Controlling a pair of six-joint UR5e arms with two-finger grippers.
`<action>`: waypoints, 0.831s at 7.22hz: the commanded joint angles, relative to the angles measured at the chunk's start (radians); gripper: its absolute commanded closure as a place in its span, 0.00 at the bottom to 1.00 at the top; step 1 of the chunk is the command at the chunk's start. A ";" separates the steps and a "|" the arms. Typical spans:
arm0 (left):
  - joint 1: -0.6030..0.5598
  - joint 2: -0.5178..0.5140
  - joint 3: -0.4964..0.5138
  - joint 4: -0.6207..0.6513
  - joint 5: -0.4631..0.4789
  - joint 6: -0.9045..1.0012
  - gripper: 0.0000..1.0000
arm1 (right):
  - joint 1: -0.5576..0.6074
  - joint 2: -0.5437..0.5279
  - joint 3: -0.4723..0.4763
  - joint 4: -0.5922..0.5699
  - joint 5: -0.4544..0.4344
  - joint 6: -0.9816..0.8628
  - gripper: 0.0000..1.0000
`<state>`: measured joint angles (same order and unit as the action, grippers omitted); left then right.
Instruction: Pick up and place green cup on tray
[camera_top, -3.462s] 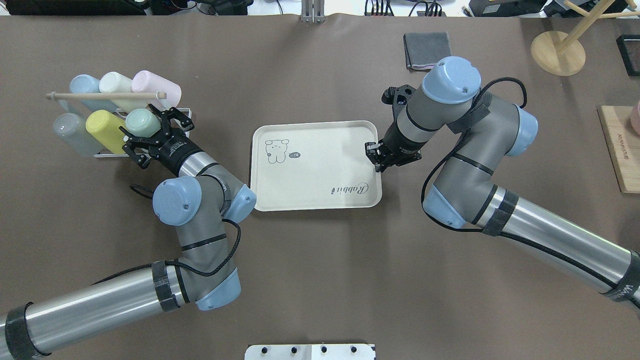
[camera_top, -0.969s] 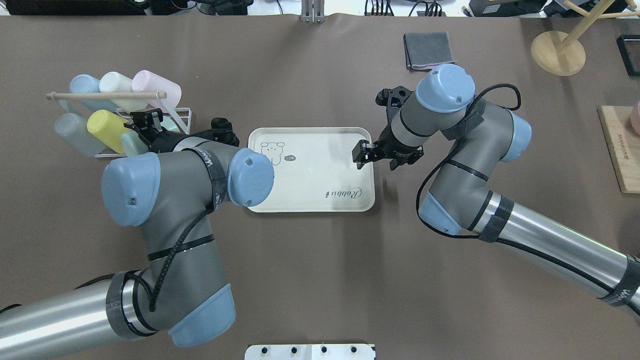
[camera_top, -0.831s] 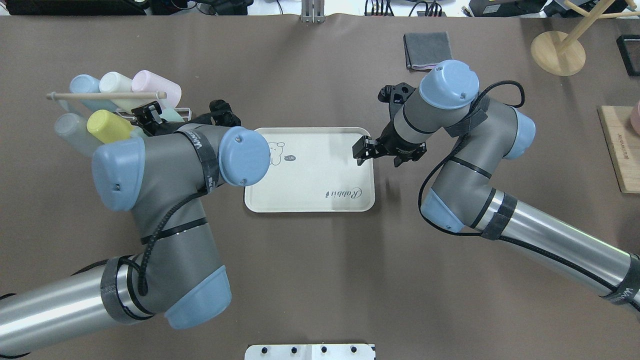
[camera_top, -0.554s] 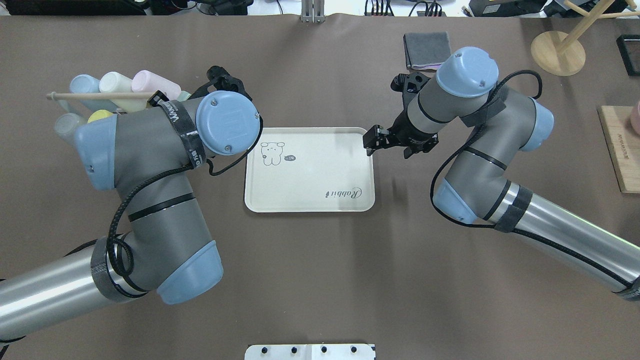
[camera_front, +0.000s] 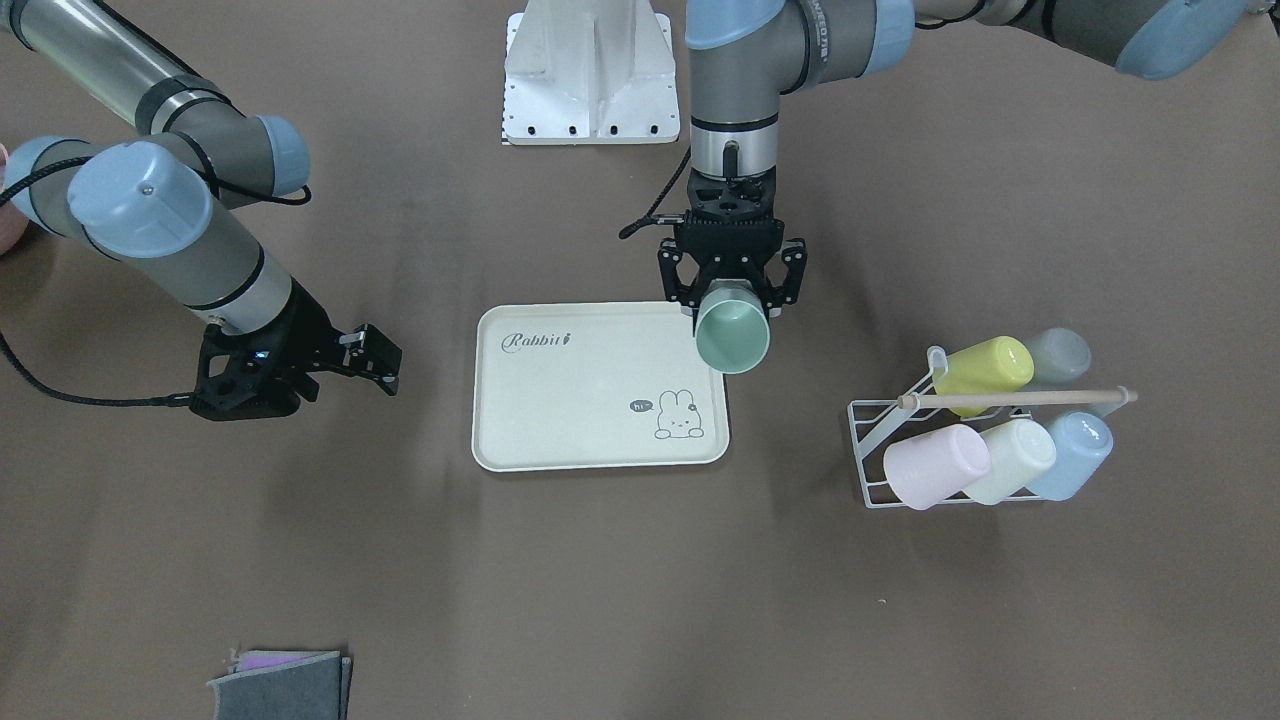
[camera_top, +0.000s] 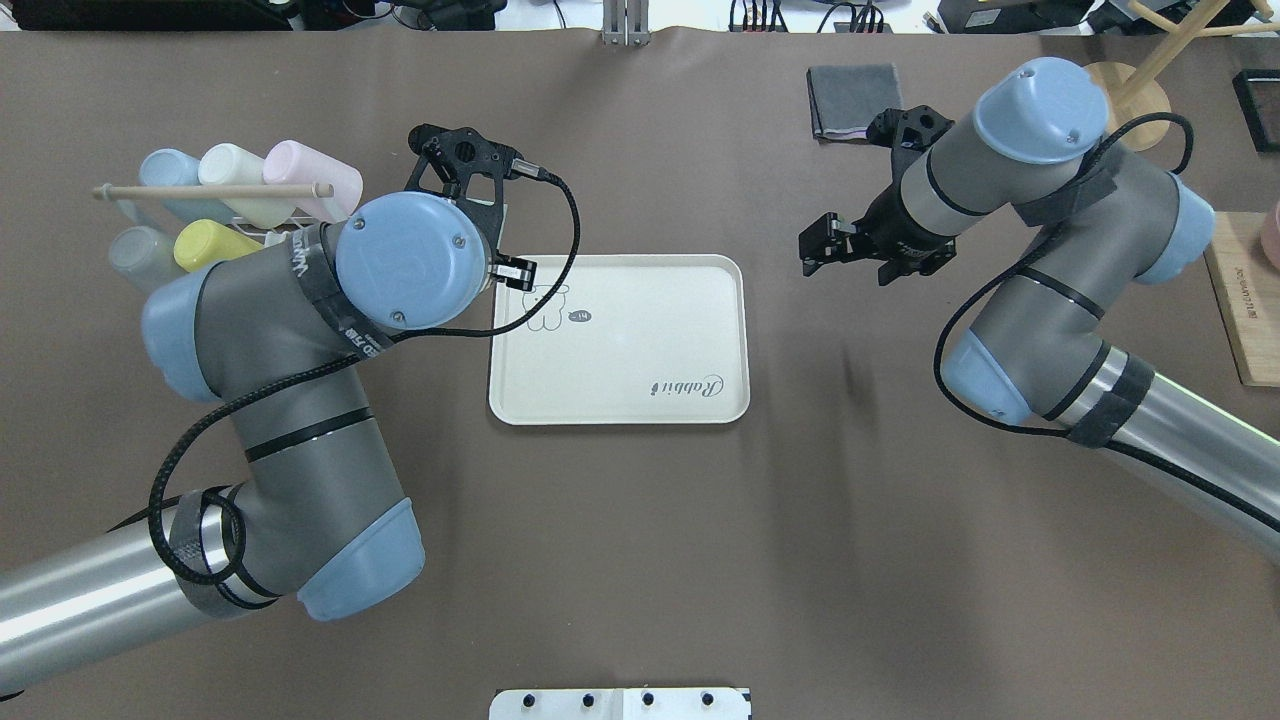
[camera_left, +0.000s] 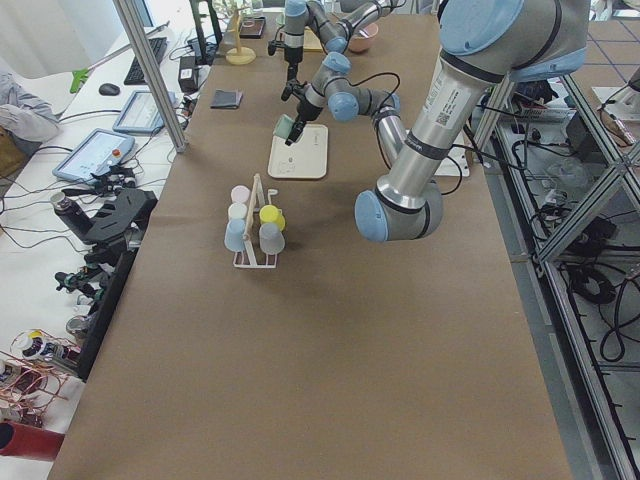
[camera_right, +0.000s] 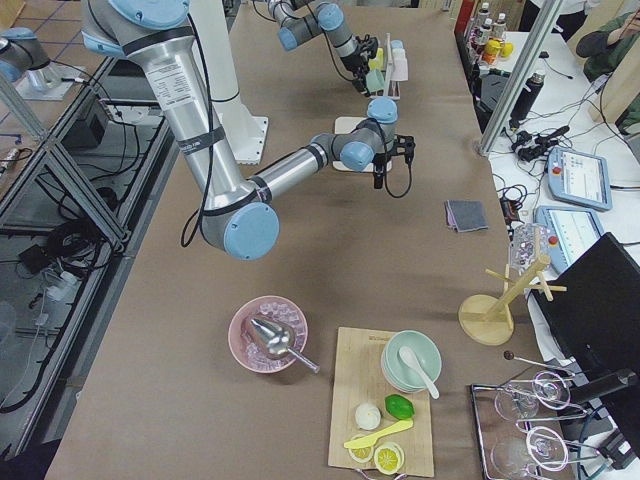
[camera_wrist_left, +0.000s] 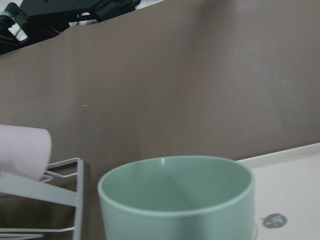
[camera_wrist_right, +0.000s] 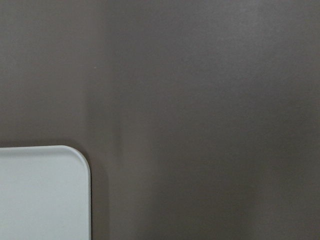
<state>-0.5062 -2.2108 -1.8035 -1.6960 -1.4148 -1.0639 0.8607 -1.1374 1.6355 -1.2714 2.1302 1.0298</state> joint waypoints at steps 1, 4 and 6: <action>0.076 0.007 0.094 -0.343 0.115 -0.034 0.94 | 0.047 -0.057 0.125 -0.211 -0.076 -0.258 0.00; 0.161 -0.001 0.292 -0.545 0.430 0.206 0.92 | 0.246 -0.187 0.187 -0.310 -0.014 -0.580 0.00; 0.208 -0.027 0.349 -0.553 0.596 0.191 0.92 | 0.412 -0.217 0.153 -0.437 -0.028 -0.945 0.00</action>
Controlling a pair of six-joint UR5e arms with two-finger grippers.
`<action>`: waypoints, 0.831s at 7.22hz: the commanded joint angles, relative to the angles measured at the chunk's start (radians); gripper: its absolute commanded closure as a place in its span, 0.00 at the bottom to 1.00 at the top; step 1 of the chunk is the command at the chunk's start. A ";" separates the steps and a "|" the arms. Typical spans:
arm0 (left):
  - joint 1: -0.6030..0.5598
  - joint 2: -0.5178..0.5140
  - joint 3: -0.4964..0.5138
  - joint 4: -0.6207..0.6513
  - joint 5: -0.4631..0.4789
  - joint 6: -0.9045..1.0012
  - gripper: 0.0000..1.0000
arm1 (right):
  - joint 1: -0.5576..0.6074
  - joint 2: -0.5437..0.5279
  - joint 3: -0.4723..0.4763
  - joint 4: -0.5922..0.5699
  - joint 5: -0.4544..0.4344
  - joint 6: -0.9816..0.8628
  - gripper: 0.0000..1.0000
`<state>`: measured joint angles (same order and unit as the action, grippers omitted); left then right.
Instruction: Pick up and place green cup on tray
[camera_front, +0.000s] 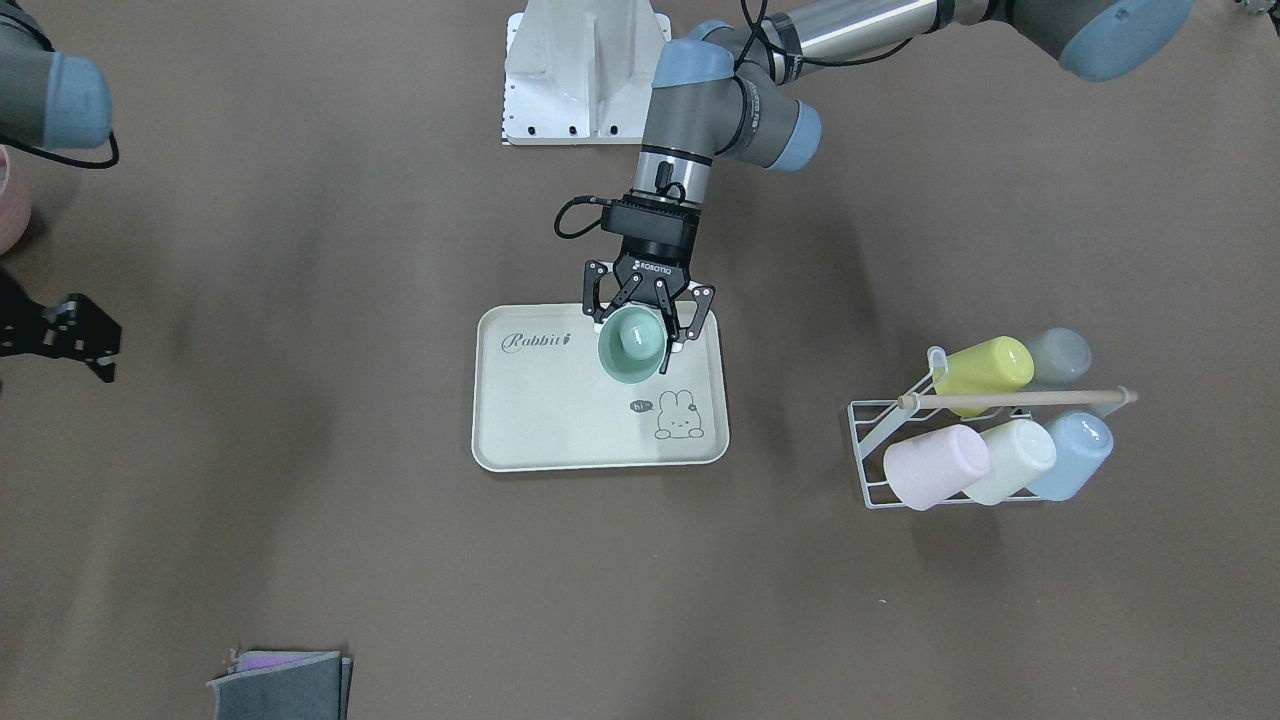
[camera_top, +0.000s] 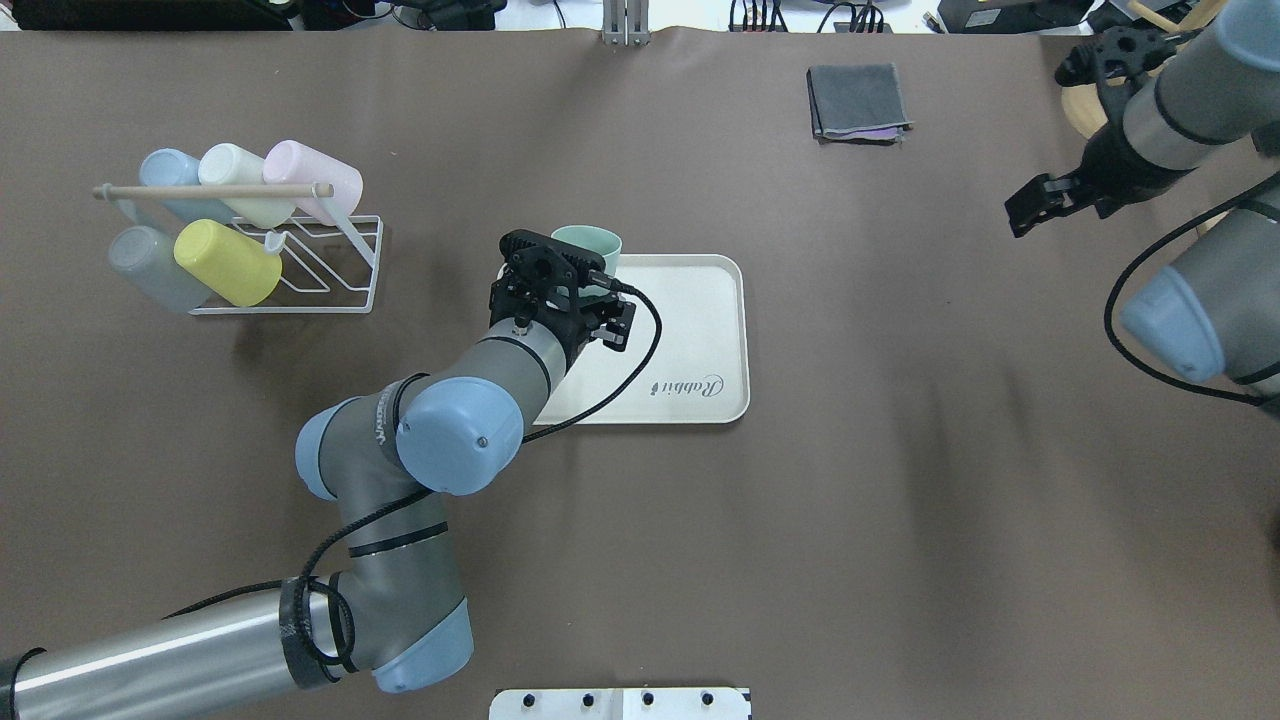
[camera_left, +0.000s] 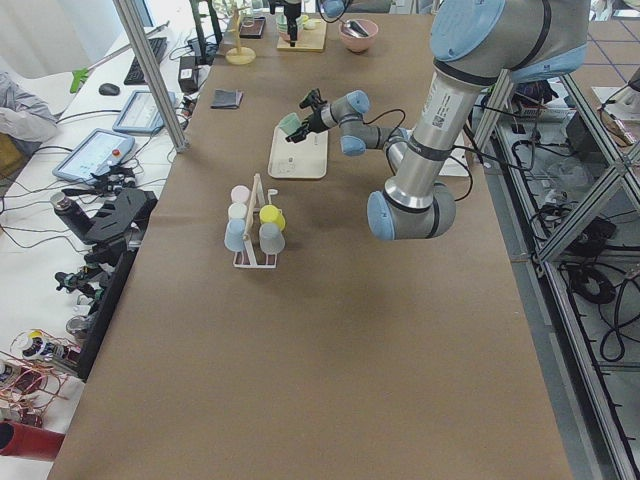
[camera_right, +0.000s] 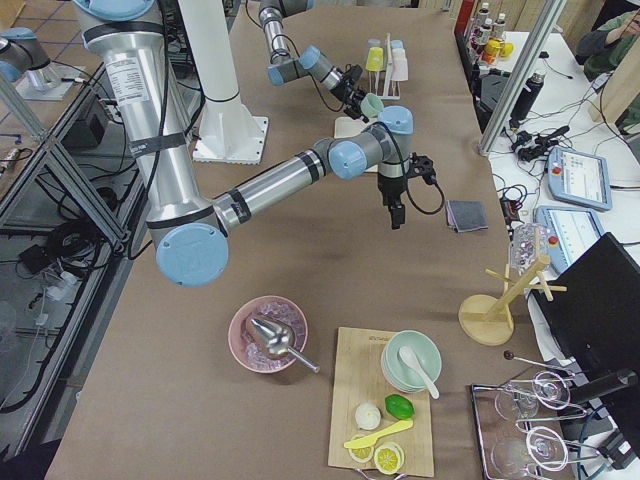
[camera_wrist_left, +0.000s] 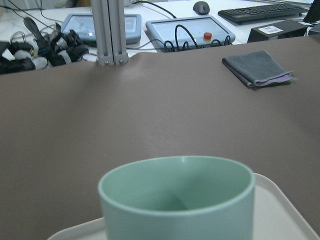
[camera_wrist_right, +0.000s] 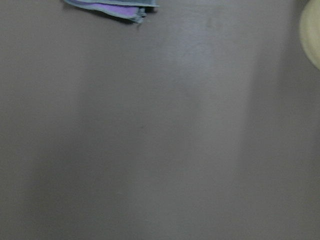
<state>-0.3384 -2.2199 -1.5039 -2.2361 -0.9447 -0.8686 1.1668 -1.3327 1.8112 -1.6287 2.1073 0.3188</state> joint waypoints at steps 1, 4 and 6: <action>0.059 -0.046 0.098 -0.014 0.162 -0.048 0.93 | 0.191 -0.031 -0.033 -0.095 0.009 -0.292 0.00; 0.081 -0.089 0.224 -0.026 0.210 -0.231 0.96 | 0.443 -0.199 -0.052 -0.139 0.184 -0.303 0.00; 0.079 -0.141 0.319 -0.050 0.239 -0.302 0.96 | 0.462 -0.235 -0.097 -0.137 0.186 -0.291 0.00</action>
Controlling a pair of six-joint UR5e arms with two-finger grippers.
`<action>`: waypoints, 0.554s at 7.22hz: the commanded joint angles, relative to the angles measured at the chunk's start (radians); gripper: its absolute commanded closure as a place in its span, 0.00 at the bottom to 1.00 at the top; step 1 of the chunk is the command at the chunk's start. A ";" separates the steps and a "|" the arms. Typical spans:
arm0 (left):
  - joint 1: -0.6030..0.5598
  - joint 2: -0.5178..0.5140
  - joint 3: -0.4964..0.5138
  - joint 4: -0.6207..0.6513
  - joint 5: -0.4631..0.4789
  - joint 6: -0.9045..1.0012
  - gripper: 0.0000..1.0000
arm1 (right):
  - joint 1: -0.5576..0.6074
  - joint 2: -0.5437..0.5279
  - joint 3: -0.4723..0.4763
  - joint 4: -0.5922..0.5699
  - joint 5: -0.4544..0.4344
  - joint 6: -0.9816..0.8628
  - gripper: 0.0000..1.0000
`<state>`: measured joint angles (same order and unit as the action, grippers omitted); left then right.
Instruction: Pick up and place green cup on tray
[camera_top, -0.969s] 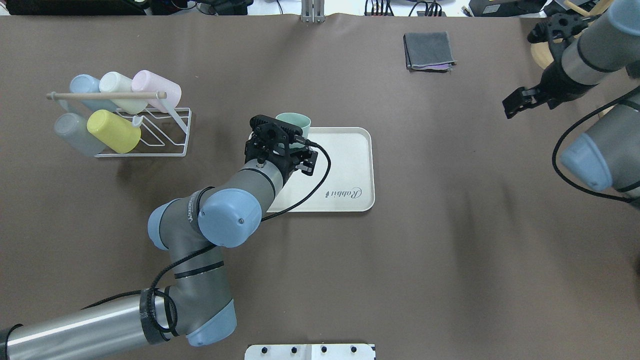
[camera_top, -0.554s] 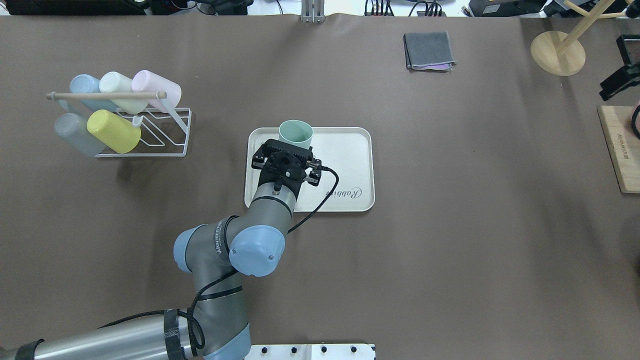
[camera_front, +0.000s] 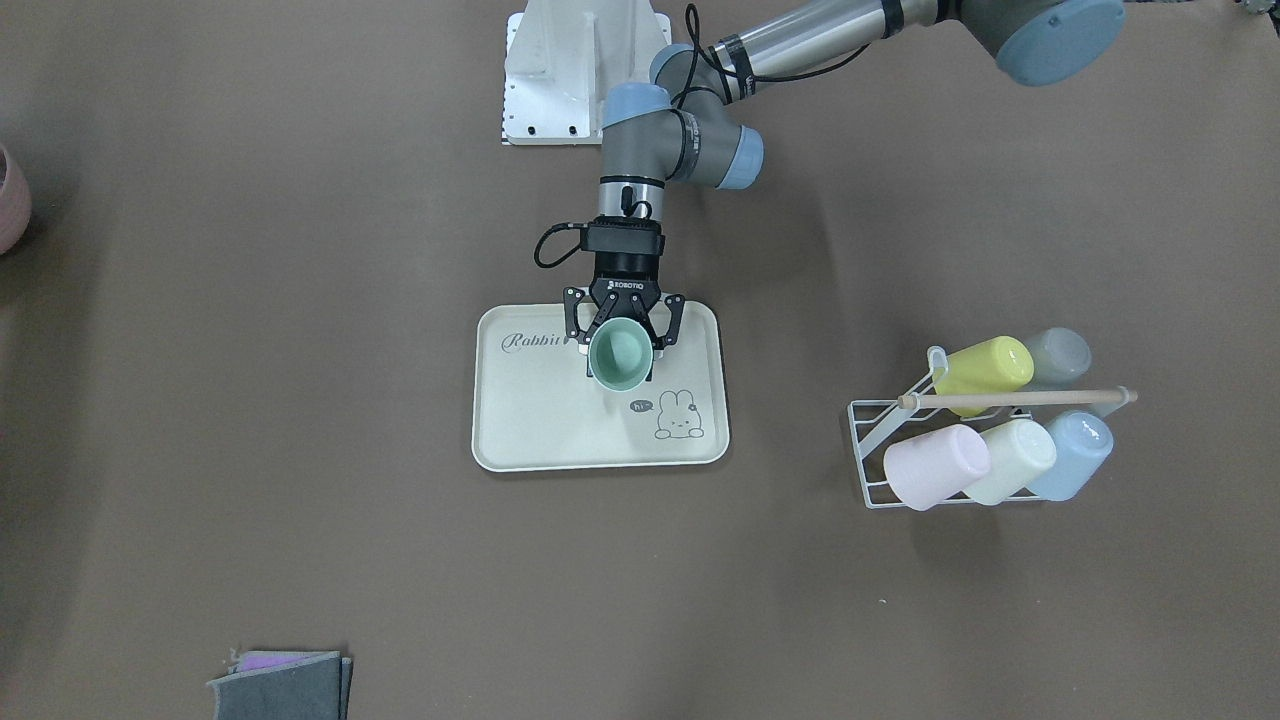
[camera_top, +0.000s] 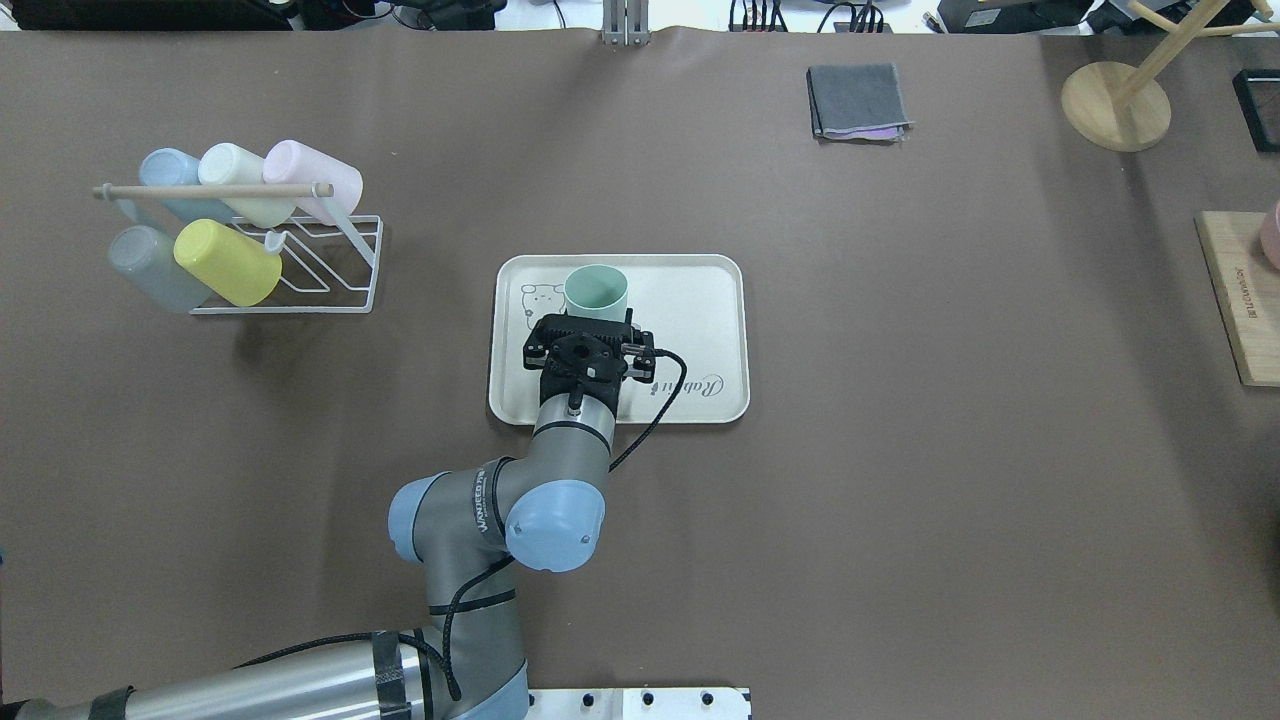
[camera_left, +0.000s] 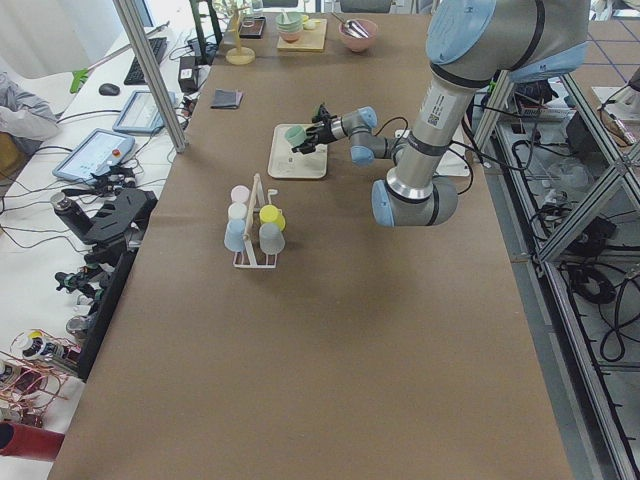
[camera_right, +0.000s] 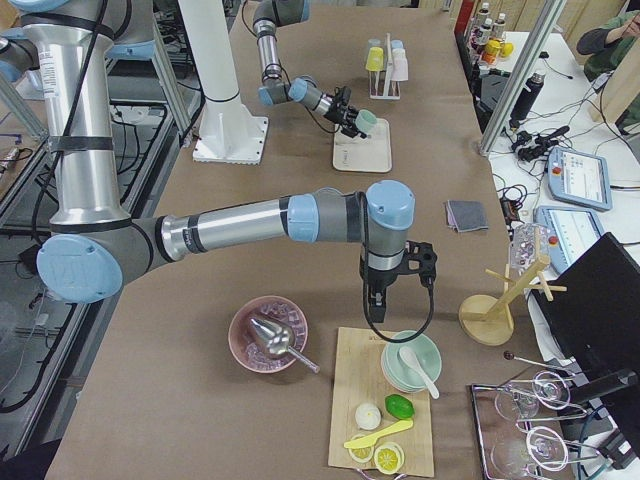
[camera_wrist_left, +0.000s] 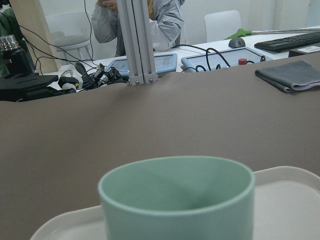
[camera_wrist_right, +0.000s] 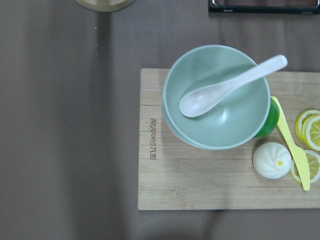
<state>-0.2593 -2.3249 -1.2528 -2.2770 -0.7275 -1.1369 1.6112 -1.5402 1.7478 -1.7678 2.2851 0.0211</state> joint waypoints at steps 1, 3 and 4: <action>0.000 -0.053 0.087 -0.010 0.037 -0.046 0.96 | 0.018 -0.014 -0.080 0.037 0.011 0.008 0.00; -0.015 -0.068 0.121 -0.013 0.088 -0.046 0.96 | 0.018 -0.028 -0.172 0.192 0.054 0.007 0.00; -0.020 -0.082 0.150 -0.015 0.091 -0.046 0.95 | 0.018 -0.028 -0.169 0.195 0.078 0.008 0.00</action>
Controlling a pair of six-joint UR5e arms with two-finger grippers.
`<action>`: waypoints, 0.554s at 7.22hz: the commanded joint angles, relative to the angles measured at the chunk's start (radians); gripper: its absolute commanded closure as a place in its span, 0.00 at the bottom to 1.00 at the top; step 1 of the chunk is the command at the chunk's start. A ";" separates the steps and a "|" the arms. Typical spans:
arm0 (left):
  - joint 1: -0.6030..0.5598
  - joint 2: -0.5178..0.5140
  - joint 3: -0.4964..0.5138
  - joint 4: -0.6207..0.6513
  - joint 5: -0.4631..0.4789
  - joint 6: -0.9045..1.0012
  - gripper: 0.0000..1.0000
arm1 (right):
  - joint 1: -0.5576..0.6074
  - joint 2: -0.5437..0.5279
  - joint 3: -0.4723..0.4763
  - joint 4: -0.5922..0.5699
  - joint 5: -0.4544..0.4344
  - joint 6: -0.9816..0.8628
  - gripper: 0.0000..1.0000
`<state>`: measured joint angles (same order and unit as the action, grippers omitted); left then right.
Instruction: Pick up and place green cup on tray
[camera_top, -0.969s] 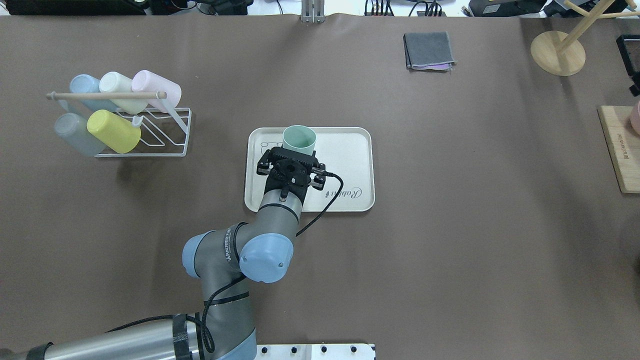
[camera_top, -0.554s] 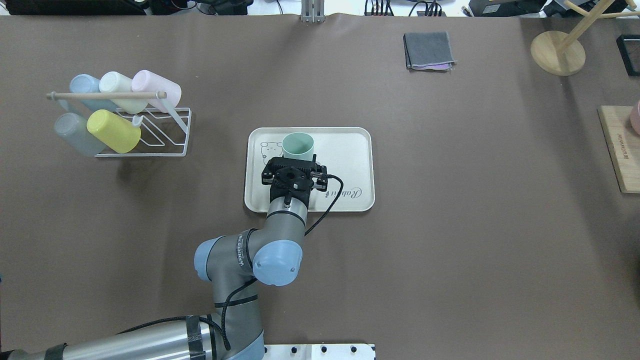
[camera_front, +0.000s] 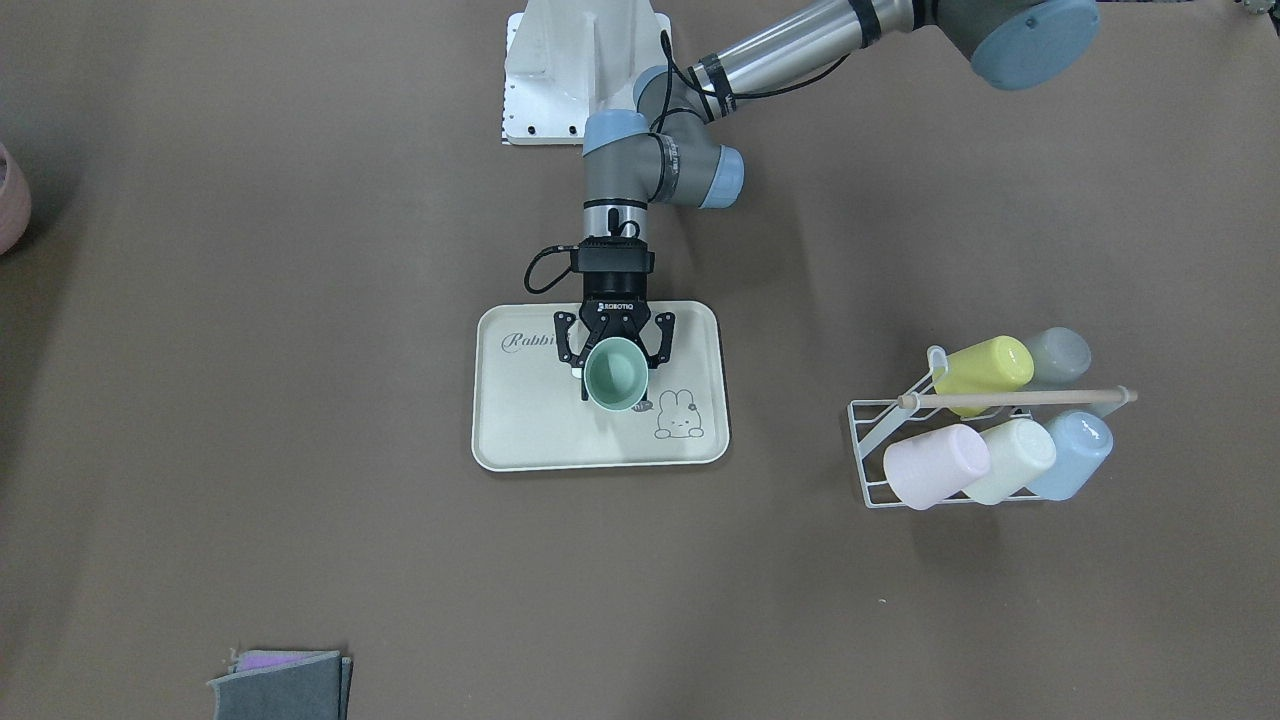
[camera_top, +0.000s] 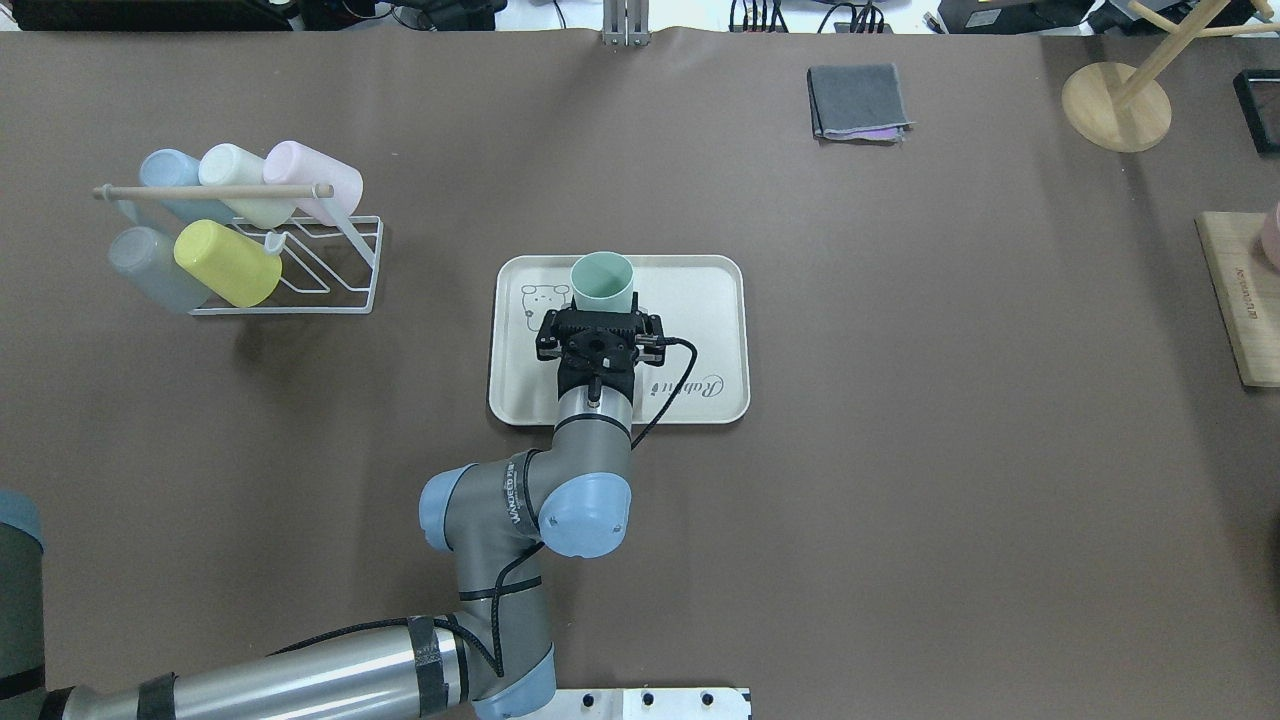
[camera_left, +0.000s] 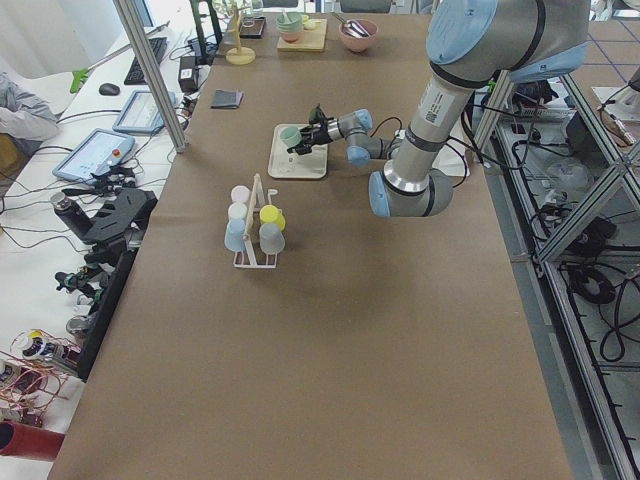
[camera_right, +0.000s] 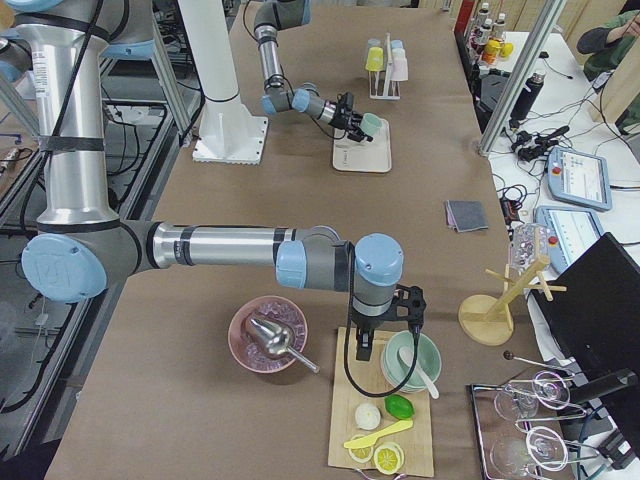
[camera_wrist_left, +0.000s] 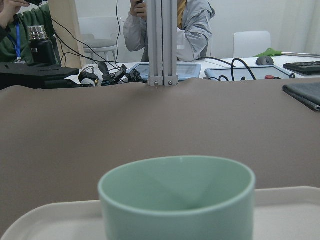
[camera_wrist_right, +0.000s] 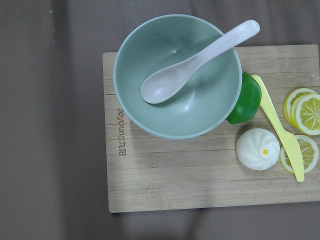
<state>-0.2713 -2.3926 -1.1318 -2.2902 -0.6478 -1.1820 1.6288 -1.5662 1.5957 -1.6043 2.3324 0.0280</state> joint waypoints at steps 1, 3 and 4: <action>-0.012 -0.019 0.047 -0.002 0.020 -0.002 0.95 | 0.000 0.002 0.000 0.033 0.019 0.001 0.00; -0.019 -0.031 0.063 -0.011 0.020 -0.002 0.95 | -0.051 0.009 0.035 0.034 0.018 0.199 0.00; -0.017 -0.033 0.066 -0.014 0.020 -0.002 0.95 | -0.067 0.002 0.041 0.034 0.010 0.217 0.00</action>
<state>-0.2882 -2.4211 -1.0734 -2.3000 -0.6279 -1.1842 1.5877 -1.5599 1.6211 -1.5712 2.3490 0.1819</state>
